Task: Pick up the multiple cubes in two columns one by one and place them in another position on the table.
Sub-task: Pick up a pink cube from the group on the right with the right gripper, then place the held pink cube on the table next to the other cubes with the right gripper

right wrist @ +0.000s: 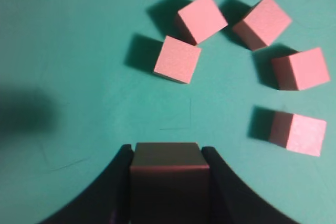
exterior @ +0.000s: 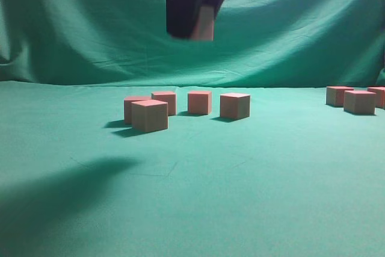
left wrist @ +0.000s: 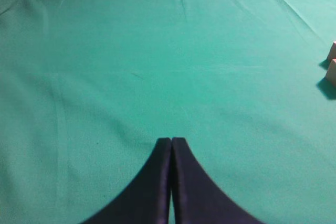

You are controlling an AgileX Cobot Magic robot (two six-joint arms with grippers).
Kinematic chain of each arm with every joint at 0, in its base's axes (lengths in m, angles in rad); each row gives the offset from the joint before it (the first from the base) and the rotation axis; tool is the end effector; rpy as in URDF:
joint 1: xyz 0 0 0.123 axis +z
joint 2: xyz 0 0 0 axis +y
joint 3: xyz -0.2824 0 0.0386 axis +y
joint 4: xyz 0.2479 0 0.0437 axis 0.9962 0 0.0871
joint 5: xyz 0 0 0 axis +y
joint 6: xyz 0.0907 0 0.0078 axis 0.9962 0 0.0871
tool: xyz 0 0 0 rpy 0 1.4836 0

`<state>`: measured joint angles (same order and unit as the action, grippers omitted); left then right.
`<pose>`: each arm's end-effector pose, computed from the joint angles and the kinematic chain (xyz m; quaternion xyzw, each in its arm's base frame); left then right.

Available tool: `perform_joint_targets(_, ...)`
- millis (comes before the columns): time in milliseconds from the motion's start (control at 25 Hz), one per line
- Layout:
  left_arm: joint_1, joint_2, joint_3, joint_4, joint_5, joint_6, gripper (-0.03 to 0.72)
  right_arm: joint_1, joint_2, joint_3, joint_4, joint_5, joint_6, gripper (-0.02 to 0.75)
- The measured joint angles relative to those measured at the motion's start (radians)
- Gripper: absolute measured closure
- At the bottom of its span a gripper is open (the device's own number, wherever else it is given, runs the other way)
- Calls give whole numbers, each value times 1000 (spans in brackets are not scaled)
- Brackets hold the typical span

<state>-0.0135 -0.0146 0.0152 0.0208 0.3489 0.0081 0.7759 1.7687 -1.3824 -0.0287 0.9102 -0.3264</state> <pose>0.0529 -0.0001 0.1773 0.0142 0.7934 0.0071 0.6085 0.2667 0.2587 0.2542 -0.5207 0.8345 0.0276 0.1781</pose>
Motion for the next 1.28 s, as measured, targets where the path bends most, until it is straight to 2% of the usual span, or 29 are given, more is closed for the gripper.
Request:
perform_joint_targets(440, 0, 0, 0, 0, 0, 0, 688, 2, 149, 0, -64, -76, -8, 479)
perform_joint_targets(1280, 0, 0, 0, 0, 0, 0, 688, -4, 230, 0, -69, -144, 51, 479)
